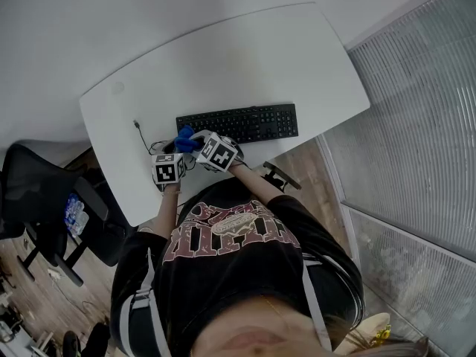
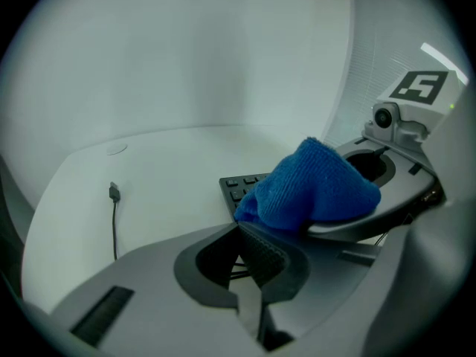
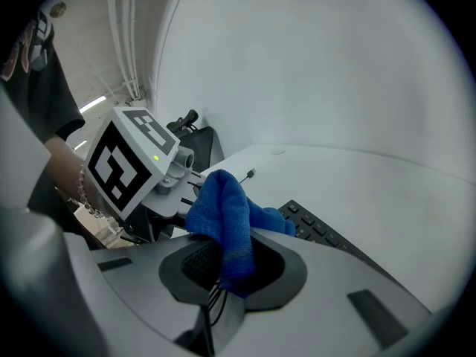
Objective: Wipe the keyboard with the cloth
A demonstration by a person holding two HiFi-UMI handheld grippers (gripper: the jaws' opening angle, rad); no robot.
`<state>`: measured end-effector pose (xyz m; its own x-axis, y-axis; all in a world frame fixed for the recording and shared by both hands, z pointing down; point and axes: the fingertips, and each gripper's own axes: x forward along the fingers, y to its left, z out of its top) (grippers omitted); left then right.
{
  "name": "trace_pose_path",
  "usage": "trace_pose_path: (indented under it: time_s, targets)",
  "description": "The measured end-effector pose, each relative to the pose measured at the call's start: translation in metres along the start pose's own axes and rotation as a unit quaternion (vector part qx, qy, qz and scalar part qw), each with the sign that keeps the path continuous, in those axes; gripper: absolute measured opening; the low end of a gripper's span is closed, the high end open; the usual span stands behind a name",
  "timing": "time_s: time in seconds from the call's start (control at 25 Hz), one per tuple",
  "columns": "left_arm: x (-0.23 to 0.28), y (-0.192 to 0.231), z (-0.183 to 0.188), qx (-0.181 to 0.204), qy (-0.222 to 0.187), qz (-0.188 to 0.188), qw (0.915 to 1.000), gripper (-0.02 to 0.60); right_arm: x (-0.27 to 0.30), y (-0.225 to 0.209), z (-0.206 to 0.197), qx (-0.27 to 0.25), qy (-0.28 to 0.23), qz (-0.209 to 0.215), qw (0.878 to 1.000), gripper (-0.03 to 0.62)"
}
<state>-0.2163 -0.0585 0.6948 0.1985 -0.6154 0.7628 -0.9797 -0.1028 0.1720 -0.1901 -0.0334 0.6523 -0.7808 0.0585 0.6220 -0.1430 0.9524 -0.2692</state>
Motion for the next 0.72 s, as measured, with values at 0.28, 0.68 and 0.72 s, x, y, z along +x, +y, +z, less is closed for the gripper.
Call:
trace_pose_path:
  time_s: [0.28,0.68,0.72]
  targets:
    - [-0.001,0.0,0.001,-0.003,0.0,0.001,1.0,0.035,-0.01,-0.006,-0.004,-0.025,0.01,-0.02,0.999,0.057]
    - [-0.002,-0.001,-0.001,0.0,0.0,0.003,1.0,0.035,-0.04,-0.029,-0.02,0.023,-0.007,-0.063,0.998,0.055]
    - [-0.002,0.0,-0.002,0.0,0.0,0.004,1.0,0.035,-0.042,-0.031,-0.022,0.026,-0.008,-0.067,0.997,0.057]
